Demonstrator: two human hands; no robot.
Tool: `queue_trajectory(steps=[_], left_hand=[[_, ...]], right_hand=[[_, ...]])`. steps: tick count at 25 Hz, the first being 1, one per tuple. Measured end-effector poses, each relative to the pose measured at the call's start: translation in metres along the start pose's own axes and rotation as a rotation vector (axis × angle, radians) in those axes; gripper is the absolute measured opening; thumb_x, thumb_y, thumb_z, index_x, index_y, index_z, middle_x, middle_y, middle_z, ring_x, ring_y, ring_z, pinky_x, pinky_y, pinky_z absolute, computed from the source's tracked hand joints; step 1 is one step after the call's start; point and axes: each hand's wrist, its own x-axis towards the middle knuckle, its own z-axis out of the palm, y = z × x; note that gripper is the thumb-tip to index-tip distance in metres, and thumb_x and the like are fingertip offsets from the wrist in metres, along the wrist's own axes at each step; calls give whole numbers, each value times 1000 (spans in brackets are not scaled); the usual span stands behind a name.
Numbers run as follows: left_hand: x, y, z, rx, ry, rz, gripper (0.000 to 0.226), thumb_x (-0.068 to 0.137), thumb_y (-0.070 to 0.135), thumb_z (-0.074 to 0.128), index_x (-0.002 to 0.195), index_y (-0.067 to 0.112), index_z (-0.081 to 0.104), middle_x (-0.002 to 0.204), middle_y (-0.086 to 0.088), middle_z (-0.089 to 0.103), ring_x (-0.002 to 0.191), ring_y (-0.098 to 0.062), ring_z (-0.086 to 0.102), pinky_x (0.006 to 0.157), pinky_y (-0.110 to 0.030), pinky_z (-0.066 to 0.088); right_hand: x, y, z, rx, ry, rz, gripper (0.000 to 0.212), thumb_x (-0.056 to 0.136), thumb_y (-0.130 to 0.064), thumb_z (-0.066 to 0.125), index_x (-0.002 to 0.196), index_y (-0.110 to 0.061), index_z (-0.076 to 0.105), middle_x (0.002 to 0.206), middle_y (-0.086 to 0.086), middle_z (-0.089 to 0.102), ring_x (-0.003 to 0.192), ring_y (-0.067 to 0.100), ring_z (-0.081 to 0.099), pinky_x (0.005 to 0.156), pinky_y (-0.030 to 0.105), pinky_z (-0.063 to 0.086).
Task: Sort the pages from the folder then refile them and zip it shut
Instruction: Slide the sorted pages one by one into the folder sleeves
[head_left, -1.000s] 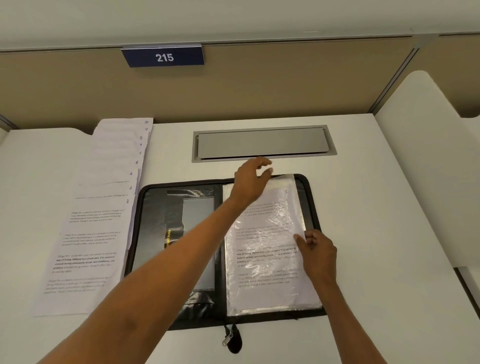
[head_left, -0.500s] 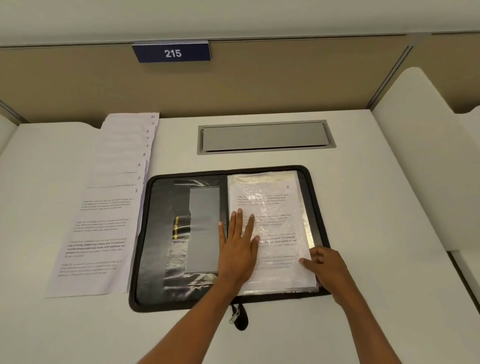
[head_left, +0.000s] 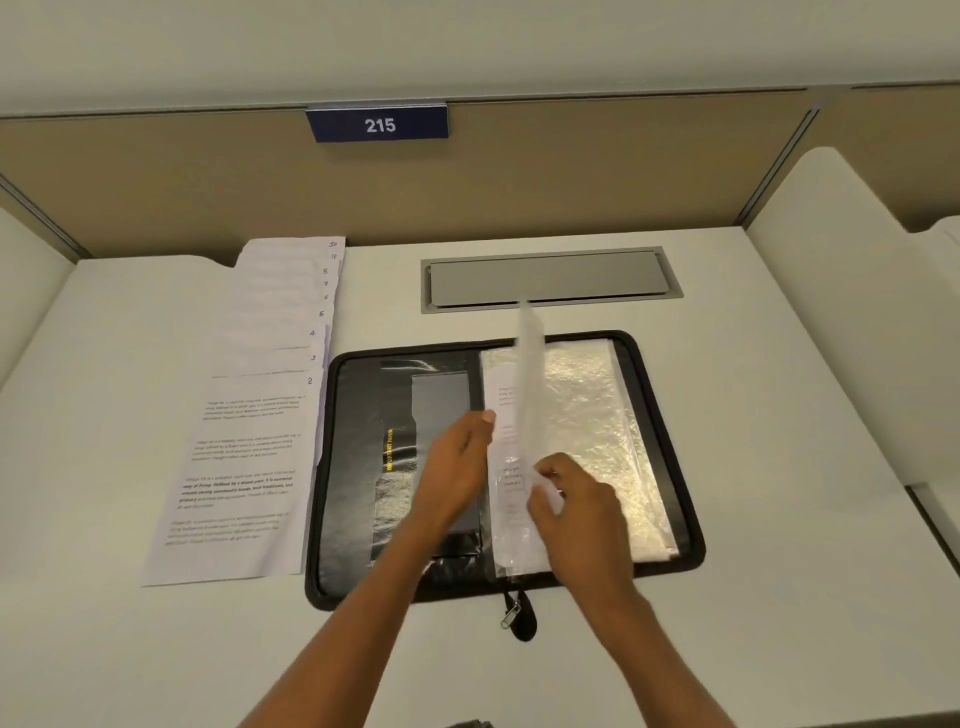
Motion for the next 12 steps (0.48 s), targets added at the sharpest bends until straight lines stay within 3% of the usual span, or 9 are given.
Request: queue_trajectory(steps=[3,7,10,12], left_hand=[[-5,10,-49,-204,60,-127,45,108,49,44,103,15,72,97,3,77,89,-9,75,71,-21,59],[-7,-14,-96,-92,211,-175,33,104,37,61,90,9,69,82,-2,73,70,-10,70,57,-17,50],[-4,-54,-125,-16,338,-236,33,101,31,68,83,3,67,77,-14,68,69,-20,66,60,-26,49],[0,-74,-140,9,345,-266,35,96,27,74,82,-3,66,74,-24,65,62,-24,59,59,-32,47]], right_hand=[[-12,-38,36,-90,-91,-125,14,103,-32,59,115,-27,63,99,-5,73,82,13,70,73,26,60],[-26,-68,75,-112,-296,-158,27,104,-37,56,129,-29,59,115,-7,72,95,14,72,90,22,58],[-21,-67,91,92,-489,-173,31,100,-52,57,124,-32,61,117,-12,71,101,8,69,92,27,58],[-2,-49,98,231,-420,-135,28,101,-50,56,118,-29,66,113,-14,71,103,2,66,94,28,55]])
